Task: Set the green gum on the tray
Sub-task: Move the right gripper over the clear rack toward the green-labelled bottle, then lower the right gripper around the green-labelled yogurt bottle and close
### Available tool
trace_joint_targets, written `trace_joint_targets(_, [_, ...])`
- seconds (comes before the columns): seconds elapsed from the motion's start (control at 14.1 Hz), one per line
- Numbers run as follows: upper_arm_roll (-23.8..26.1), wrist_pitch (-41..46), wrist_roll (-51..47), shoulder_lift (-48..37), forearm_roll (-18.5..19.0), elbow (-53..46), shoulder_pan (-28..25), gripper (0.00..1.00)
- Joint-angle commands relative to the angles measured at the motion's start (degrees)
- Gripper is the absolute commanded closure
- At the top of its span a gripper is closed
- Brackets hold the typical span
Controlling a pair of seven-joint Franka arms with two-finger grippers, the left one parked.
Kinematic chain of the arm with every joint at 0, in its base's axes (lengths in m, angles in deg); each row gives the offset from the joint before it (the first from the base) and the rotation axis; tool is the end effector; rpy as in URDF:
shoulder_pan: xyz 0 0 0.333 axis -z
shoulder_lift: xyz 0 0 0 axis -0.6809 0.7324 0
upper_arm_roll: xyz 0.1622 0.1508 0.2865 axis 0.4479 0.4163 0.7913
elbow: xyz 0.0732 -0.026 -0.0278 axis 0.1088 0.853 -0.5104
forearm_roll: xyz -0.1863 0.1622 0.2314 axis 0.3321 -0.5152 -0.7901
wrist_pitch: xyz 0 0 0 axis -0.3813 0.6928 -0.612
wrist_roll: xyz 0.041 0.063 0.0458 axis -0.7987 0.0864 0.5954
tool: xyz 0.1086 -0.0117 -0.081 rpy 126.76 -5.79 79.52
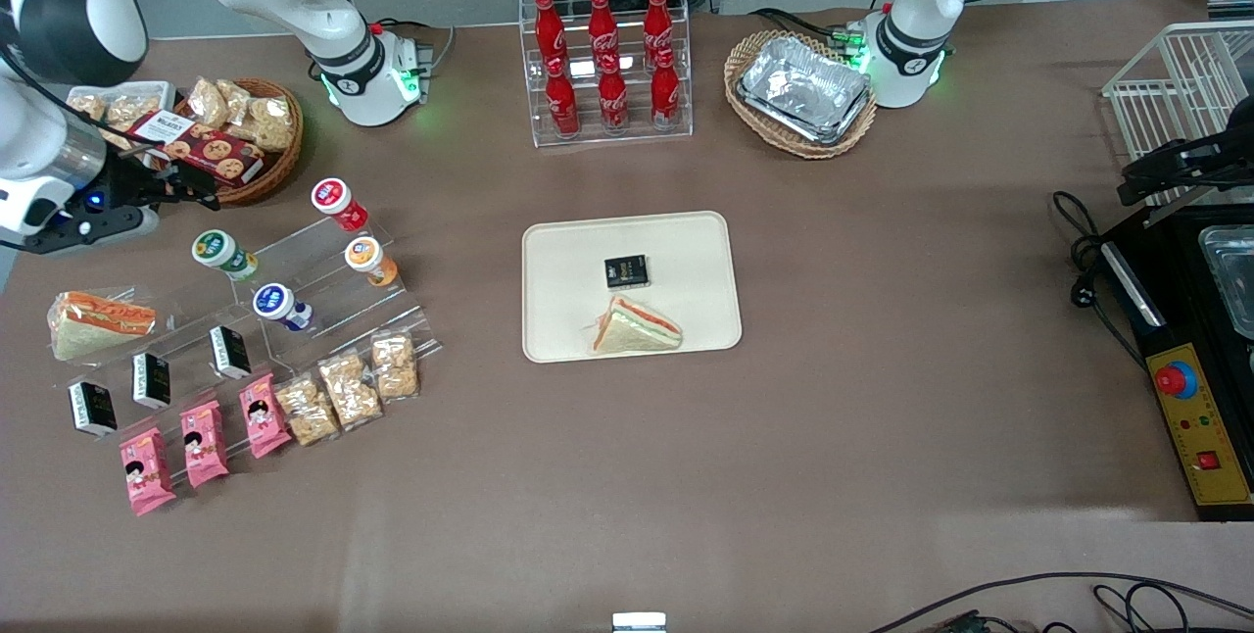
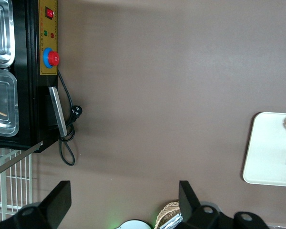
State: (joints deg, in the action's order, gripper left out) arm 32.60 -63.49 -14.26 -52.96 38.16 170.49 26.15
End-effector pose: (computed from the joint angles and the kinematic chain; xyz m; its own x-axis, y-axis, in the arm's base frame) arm 0.3912 -0.0800 0.5197 0.9565 0.2584 -0.1355 0.2572 -0.9660 -0.0266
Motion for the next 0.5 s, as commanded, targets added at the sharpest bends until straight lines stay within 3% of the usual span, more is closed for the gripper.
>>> trace_joint_targets(0.0, [-0.1,-6.4,3.4,-2.3,1.4,6.2,2.7,0.00])
trace_joint_targets(0.42, [-1.2,-17.2,3.6,0.0,1.4,12.9,2.8,0.00])
